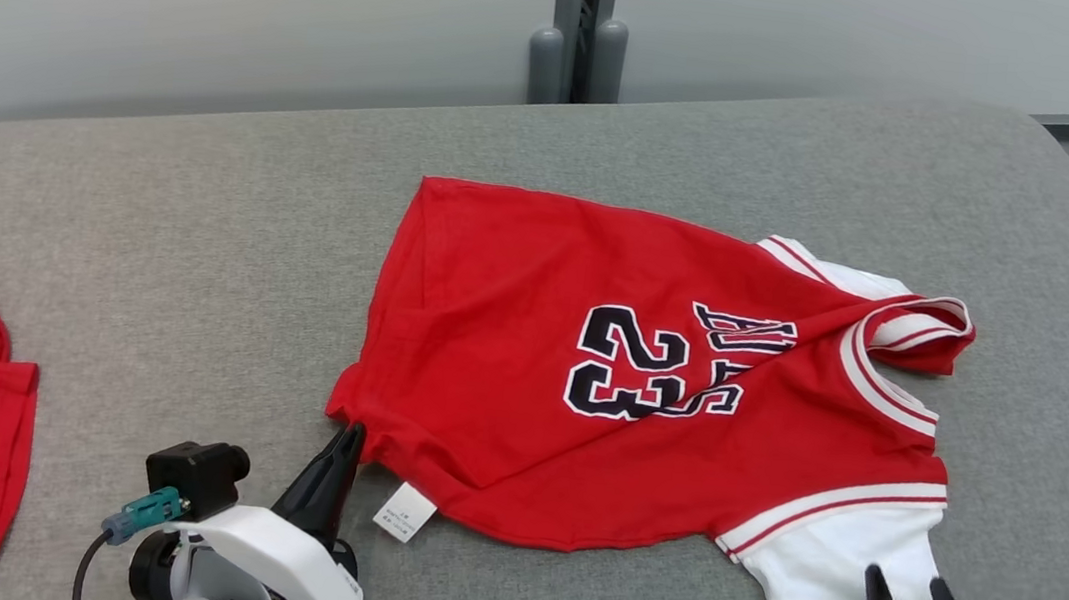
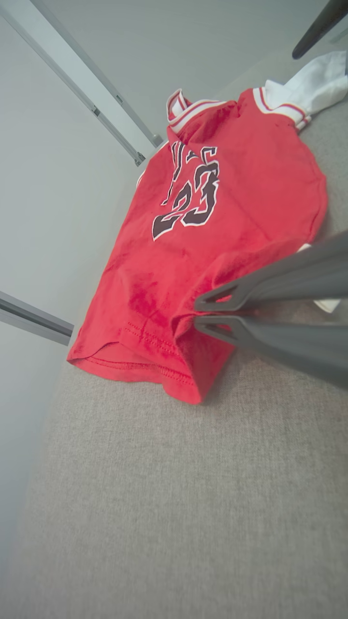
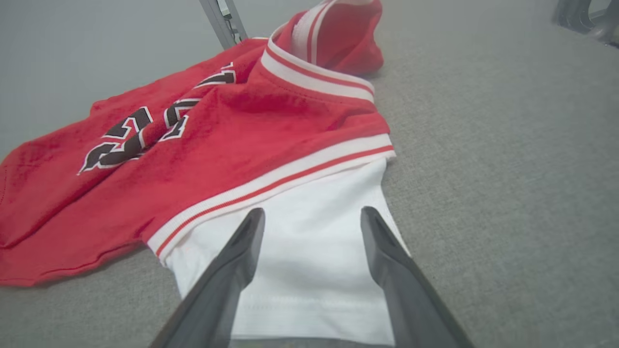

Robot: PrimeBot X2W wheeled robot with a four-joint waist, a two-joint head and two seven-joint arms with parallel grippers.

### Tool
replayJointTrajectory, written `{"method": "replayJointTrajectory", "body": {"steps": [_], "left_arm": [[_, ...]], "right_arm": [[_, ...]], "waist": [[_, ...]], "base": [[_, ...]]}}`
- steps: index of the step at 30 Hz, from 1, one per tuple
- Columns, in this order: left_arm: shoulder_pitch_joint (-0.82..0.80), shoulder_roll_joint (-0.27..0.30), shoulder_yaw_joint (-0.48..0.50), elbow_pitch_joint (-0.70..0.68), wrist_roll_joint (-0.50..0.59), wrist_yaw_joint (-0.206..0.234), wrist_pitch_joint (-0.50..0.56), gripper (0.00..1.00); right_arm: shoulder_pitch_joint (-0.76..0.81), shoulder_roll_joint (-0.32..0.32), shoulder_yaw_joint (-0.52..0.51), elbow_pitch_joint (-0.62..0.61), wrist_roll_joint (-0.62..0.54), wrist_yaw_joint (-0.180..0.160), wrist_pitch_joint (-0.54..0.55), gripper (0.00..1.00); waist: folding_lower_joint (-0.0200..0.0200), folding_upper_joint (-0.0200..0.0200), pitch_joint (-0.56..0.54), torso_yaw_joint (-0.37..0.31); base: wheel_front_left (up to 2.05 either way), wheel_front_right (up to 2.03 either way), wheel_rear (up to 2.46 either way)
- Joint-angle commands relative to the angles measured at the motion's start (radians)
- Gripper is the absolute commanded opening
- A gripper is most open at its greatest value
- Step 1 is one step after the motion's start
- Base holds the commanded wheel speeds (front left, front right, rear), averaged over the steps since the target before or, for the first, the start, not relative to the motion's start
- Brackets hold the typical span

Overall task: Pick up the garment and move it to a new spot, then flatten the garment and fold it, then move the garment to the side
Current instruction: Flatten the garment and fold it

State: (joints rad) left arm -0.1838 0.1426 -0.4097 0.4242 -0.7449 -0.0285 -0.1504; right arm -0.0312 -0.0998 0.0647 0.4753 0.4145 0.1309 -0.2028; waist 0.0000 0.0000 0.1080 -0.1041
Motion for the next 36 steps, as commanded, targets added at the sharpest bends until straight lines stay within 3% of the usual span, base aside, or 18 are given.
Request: {"method": "replayJointTrajectory", "body": {"steps": [1,11,21,22,24,25,26,27,36], "left_arm": [[0.005,0.010,0.001,0.000,0.003,0.006,-0.005,0.00],[-0.023,0.011,-0.014,0.018,0.019,0.007,-0.016,0.00],[-0.044,0.010,-0.022,0.027,0.019,0.002,-0.016,0.00],[-0.046,0.010,-0.022,0.028,0.018,0.001,-0.016,0.00],[-0.050,0.012,-0.022,0.031,0.016,-0.001,-0.017,0.00],[-0.051,0.012,-0.024,0.033,0.016,-0.002,-0.017,0.00],[-0.051,0.012,-0.025,0.034,0.015,-0.003,-0.017,0.00],[-0.052,0.012,-0.025,0.034,0.015,-0.003,-0.018,0.00],[-0.046,0.017,-0.029,0.029,0.006,0.000,-0.012,0.00]], "right_arm": [[0.022,0.002,-0.020,0.006,-0.021,0.000,-0.007,1.00],[0.016,0.045,-0.141,0.031,-0.139,0.000,0.016,1.00],[-0.016,0.047,-0.105,0.085,-0.100,0.000,0.045,1.00],[-0.017,0.047,-0.100,0.092,-0.094,0.000,0.047,0.93],[-0.016,0.047,-0.089,0.111,-0.066,0.000,0.064,0.48],[-0.015,0.048,-0.080,0.116,-0.056,0.000,0.068,0.33],[-0.014,0.049,-0.068,0.116,-0.061,0.000,0.065,0.04],[-0.013,0.050,-0.061,0.115,-0.067,0.000,0.059,0.00],[-0.035,0.046,-0.032,0.031,-0.063,0.000,0.037,0.00]], "waist": [[0.0000,0.0000,0.003,-0.013],[0.0000,0.0000,0.021,-0.045],[0.0000,0.0000,0.042,-0.035],[0.0000,0.0000,0.042,-0.033],[0.0000,0.0000,0.043,-0.029],[0.0000,0.0000,0.042,-0.026],[0.0000,0.0000,0.041,-0.024],[0.0000,0.0000,0.040,-0.022],[0.0000,0.0000,0.030,0.008]], "base": [[0.00,0.00,0.00],[0.00,0.00,0.00],[0.00,0.00,0.00],[0.00,0.00,0.00],[0.00,0.00,0.00],[0.00,0.00,0.00],[0.00,0.00,0.00],[0.00,0.00,0.00],[0.00,0.00,0.00]]}}
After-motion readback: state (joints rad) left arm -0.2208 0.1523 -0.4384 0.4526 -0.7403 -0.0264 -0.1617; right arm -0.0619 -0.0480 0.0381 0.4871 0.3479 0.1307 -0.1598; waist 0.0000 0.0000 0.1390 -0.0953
